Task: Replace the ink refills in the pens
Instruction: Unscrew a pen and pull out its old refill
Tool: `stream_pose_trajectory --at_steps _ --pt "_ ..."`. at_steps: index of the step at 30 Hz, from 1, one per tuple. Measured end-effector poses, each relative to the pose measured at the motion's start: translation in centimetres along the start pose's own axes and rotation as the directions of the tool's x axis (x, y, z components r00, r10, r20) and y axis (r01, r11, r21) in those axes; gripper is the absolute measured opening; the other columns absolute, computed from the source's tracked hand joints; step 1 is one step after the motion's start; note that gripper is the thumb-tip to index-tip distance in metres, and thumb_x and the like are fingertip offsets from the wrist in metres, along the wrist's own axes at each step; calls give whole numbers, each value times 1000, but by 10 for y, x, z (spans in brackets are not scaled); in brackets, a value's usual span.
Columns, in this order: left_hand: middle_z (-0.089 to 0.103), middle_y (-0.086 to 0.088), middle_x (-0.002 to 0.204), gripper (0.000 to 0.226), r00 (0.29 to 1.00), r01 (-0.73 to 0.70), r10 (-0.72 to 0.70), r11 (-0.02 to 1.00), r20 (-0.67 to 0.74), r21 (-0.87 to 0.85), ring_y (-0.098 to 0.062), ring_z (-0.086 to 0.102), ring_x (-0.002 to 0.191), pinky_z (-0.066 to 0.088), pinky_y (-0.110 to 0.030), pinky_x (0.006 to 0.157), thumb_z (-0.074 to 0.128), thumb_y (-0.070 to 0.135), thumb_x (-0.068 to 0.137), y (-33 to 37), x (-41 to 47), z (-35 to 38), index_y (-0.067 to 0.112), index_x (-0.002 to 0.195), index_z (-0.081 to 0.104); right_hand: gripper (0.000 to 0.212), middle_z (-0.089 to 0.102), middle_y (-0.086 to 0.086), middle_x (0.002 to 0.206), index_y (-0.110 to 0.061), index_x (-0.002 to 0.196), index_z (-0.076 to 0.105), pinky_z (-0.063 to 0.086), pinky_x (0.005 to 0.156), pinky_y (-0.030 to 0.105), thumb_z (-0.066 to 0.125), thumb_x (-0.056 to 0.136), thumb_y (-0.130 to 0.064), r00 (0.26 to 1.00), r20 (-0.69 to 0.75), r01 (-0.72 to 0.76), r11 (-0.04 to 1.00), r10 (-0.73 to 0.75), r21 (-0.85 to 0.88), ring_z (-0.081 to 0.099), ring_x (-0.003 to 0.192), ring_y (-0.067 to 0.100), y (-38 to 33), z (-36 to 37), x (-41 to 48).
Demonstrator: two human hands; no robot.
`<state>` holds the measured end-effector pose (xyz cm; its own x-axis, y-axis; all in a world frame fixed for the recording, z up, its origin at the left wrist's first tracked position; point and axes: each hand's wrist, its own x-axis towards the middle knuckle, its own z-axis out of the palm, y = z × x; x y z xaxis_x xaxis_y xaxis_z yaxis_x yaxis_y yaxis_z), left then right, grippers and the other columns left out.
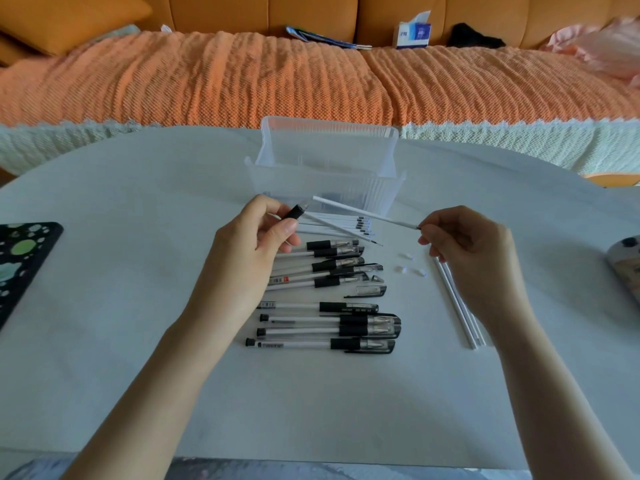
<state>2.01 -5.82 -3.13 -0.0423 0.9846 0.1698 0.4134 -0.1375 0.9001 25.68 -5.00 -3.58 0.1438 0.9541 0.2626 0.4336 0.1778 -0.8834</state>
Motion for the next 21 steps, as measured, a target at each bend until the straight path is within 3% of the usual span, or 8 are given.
stream_pose_trajectory --at_steps 10,16,21 --pt "68 5 76 3 1000 -28 27 999 11 39 -6 64 73 51 -29 79 56 17 91 3 -1 -4 16 92 59 25 64 -6 64 -24 73 62 47 64 25 60 83 -1 1000 11 13 997 -13 -73 53 54 5 2 -1 2" --pt "68 9 78 11 999 -41 40 981 6 191 -10 63 76 48 -30 77 65 21 85 1 -1 -8 30 85 61 21 64 -5 68 -16 76 62 43 63 17 59 82 3 998 13 68 984 -67 -166 56 61 14 1 -4 0" --pt "64 11 80 9 997 -73 75 933 8 352 -13 61 78 48 -31 73 69 26 82 1 0 -11 27 89 65 16 62 4 68 -6 79 64 38 60 7 59 78 9 990 28 142 962 -140 -235 56 68 19 0 -4 1"
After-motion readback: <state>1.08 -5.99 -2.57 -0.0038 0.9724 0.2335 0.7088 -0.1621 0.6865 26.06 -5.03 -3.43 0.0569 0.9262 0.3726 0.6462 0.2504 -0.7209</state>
